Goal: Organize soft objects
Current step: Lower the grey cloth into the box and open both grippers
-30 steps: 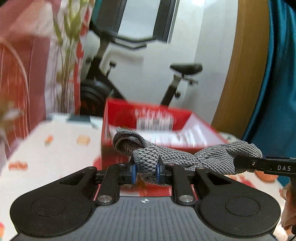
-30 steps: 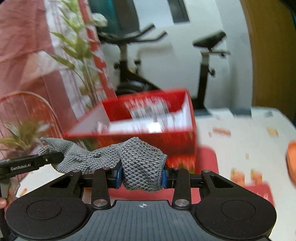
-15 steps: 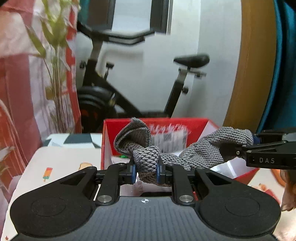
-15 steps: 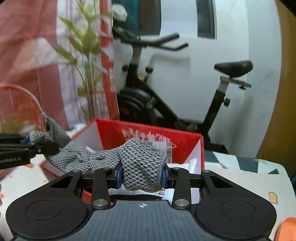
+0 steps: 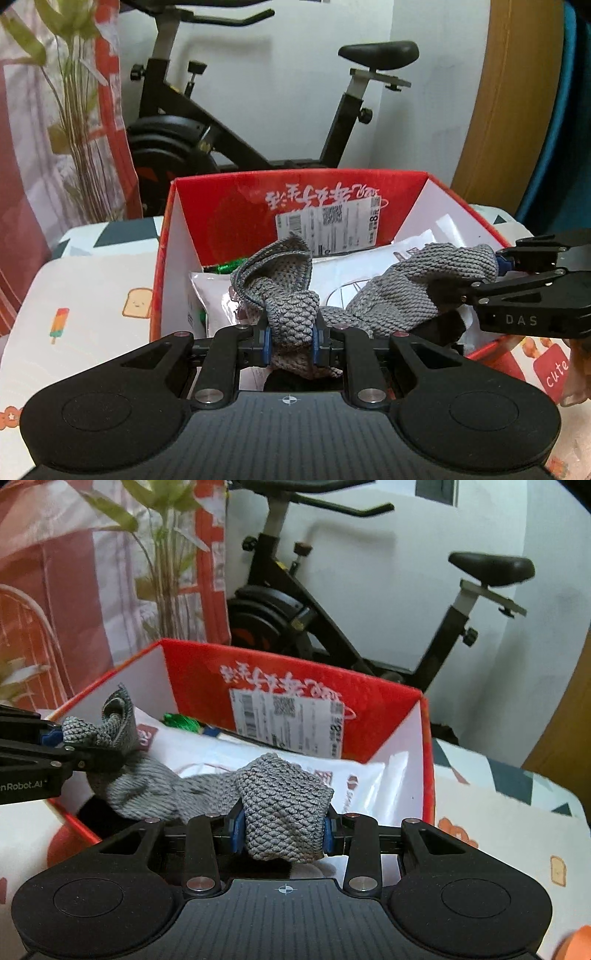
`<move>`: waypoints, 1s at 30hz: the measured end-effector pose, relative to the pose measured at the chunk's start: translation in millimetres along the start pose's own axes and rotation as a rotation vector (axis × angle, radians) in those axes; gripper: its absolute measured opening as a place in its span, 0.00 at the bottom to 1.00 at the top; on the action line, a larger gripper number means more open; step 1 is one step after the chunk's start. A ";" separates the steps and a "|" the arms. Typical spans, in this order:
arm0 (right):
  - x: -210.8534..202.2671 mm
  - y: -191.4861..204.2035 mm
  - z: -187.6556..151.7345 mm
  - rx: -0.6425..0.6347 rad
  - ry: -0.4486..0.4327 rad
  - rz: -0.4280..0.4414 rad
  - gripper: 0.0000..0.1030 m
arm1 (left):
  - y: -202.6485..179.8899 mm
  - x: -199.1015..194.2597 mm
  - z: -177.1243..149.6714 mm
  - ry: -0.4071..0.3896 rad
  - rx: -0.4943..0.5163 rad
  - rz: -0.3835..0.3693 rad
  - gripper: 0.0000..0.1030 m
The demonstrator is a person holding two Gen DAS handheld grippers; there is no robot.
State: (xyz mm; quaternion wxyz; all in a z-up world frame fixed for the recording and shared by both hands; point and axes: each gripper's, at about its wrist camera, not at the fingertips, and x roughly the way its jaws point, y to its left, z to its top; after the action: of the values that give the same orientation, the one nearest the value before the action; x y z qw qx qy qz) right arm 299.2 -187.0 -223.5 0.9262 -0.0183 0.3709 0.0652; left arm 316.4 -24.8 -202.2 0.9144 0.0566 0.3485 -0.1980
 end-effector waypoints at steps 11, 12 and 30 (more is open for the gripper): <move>0.1 -7.4 -0.3 -0.001 -0.001 -0.037 0.51 | 2.7 -7.4 5.7 -0.030 -0.010 0.013 0.48; -2.1 -7.8 1.0 -0.007 -0.009 -0.043 0.55 | 3.6 -12.4 7.4 -0.045 -0.010 0.017 0.51; -114.2 -35.9 27.0 0.124 -0.300 -0.033 1.00 | -12.6 -116.2 39.5 -0.270 -0.053 0.048 1.00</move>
State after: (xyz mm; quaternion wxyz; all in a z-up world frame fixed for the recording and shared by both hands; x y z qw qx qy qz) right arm 240.7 -232.6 -125.8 0.9715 0.0427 0.2313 0.0290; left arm 256.8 -8.4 -95.4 0.9586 0.0138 0.2260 -0.1726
